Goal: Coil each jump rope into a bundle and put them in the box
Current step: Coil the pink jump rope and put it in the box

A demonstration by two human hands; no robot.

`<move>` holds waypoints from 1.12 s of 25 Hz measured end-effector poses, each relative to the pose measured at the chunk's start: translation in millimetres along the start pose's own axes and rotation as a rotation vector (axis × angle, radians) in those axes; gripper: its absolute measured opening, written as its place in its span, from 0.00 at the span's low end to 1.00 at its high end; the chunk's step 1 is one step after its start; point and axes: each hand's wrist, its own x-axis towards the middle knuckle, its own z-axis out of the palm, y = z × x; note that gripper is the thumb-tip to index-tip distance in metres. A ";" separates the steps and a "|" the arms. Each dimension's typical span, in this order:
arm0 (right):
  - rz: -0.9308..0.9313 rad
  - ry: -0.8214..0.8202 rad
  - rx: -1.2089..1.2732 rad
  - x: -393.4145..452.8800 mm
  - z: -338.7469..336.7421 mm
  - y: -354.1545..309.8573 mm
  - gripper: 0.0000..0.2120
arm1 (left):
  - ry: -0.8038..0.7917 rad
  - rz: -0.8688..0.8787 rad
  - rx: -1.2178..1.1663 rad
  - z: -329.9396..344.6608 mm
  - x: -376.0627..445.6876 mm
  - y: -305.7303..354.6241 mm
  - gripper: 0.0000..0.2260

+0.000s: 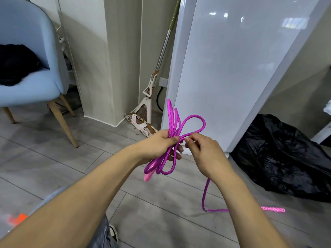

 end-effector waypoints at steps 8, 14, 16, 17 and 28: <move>0.014 -0.064 0.119 1.3 -0.8 5.4 0.13 | 0.118 0.059 0.133 -6.3 2.5 -1.9 0.08; 0.196 -0.330 0.211 0.3 -26.8 39.8 0.15 | 0.847 0.008 -0.057 -51.4 17.0 -2.0 0.10; 0.222 -0.292 0.151 0.5 -29.0 47.6 0.16 | 0.905 -0.004 -0.152 -60.8 20.0 -6.4 0.10; 0.207 -0.248 0.131 1.5 -28.7 48.0 0.16 | 0.868 0.007 -0.215 -59.0 19.5 -6.1 0.09; 0.001 -0.061 0.174 0.5 5.5 -0.9 0.16 | 0.305 -0.016 -0.292 17.2 4.1 3.5 0.07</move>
